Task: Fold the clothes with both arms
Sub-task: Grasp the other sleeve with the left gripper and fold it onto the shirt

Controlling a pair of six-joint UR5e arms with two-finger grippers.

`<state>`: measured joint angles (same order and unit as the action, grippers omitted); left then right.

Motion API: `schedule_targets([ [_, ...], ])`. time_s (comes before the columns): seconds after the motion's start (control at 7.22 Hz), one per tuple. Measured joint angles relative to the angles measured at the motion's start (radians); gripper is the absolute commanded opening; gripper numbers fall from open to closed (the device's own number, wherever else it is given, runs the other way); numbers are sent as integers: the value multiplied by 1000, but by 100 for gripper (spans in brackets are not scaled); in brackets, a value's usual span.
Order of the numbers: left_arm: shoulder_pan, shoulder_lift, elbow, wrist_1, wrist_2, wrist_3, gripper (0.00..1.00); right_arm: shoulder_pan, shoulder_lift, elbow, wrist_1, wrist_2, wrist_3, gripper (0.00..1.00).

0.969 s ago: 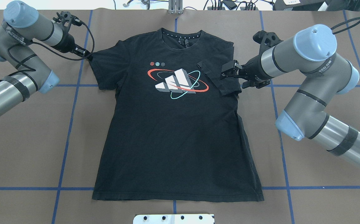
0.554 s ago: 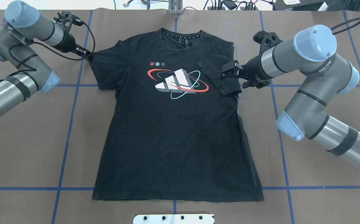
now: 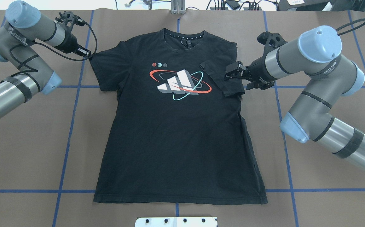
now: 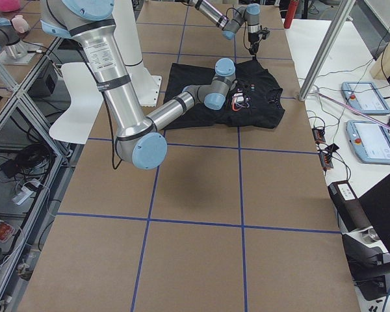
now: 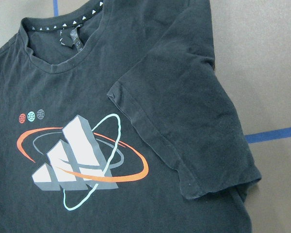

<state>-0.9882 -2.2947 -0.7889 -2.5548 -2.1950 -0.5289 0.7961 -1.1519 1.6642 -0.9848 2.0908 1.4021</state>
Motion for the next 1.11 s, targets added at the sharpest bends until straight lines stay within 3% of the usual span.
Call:
schedule_targets([
  [0.28, -5, 4, -65, 4, -14, -67, 0, 2, -2, 4, 0, 3, 0, 100],
  [0.42, -3, 18, -144, 11, -41, -140, 0, 7, -12, 14, 0, 10, -2, 100],
  [0.83, 78, 20, -344, 15, -72, -473, 0, 34, -46, 31, 1, 43, -14, 100],
  [1.11, 150, -29, -330, 15, 9, -568, 0, 39, -49, 27, 2, 49, -16, 100],
])
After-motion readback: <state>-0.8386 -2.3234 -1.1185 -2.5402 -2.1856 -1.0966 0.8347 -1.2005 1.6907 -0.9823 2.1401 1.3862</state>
